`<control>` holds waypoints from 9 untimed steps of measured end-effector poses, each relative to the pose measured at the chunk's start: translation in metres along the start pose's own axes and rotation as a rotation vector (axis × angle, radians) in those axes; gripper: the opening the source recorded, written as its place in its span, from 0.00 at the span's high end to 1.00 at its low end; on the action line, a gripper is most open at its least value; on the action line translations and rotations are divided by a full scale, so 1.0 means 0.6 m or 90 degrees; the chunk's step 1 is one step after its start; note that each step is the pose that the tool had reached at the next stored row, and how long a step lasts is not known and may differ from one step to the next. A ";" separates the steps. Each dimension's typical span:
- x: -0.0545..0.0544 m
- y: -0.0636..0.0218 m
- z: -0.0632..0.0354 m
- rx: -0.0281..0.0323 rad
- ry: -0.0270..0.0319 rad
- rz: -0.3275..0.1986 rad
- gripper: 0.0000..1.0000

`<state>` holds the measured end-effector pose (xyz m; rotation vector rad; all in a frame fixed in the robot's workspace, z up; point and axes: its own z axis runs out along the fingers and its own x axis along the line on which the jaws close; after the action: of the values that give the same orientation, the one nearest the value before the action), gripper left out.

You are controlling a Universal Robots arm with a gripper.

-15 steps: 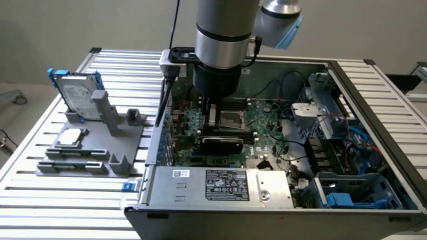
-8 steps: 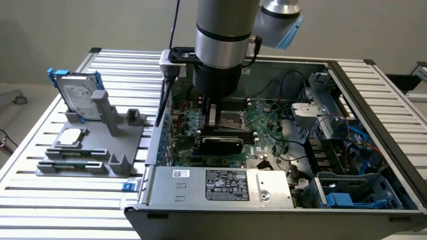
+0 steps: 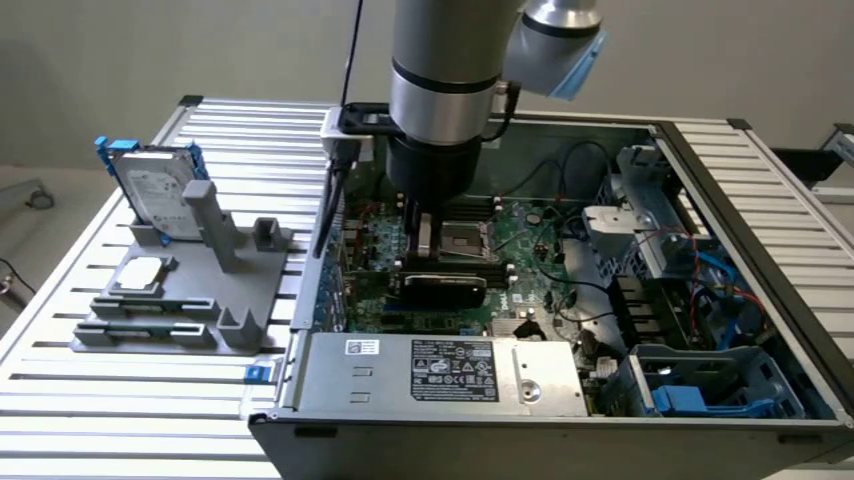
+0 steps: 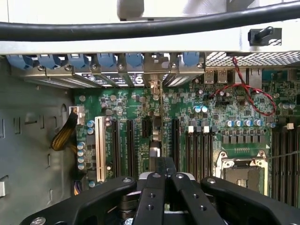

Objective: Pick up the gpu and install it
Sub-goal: 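Press down on the gpu until it lock into place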

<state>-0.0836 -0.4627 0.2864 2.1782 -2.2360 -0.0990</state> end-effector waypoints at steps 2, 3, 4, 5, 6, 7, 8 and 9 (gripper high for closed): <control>-0.001 0.000 0.006 0.0002 0.0003 0.000 0.89; -0.001 0.001 0.009 0.0002 0.0005 0.000 0.89; -0.001 0.002 0.011 0.0003 0.0007 0.000 0.89; -0.001 0.002 0.012 0.0002 0.0010 0.000 0.89; -0.001 0.002 0.013 0.0002 0.0011 0.000 0.89; -0.002 0.002 0.013 0.0002 0.0011 0.000 0.89; -0.002 0.002 0.014 0.0003 0.0011 0.000 0.89; -0.003 0.002 0.015 0.0002 0.0011 0.000 0.89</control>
<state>-0.0853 -0.4606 0.2773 2.1776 -2.2354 -0.0967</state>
